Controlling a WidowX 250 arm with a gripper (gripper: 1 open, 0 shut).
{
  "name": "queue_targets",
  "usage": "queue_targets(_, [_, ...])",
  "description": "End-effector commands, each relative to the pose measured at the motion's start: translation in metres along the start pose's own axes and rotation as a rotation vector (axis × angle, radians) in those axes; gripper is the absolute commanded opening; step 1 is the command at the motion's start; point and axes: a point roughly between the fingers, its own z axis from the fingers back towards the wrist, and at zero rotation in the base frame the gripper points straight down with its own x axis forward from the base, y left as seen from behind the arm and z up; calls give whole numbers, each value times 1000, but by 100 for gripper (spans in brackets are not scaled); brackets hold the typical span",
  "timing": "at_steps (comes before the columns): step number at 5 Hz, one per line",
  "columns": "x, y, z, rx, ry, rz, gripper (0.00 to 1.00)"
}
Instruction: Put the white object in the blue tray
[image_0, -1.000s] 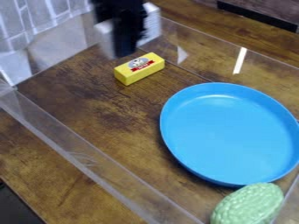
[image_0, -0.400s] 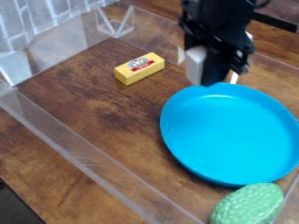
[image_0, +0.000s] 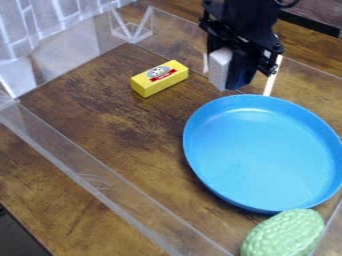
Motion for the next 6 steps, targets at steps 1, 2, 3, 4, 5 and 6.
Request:
queue_targets(1, [12, 19, 15, 25, -69, 61, 0])
queue_targets(2, [15, 27, 12, 40, -68, 93, 0])
queue_targets(3, [14, 30, 12, 52, -75, 110, 0])
queue_targets(4, [17, 32, 9, 61, -80, 123, 0])
queue_targets(5, [21, 35, 5, 70, -86, 134, 0])
queue_targets(6, [20, 37, 5, 80, -92, 147, 0])
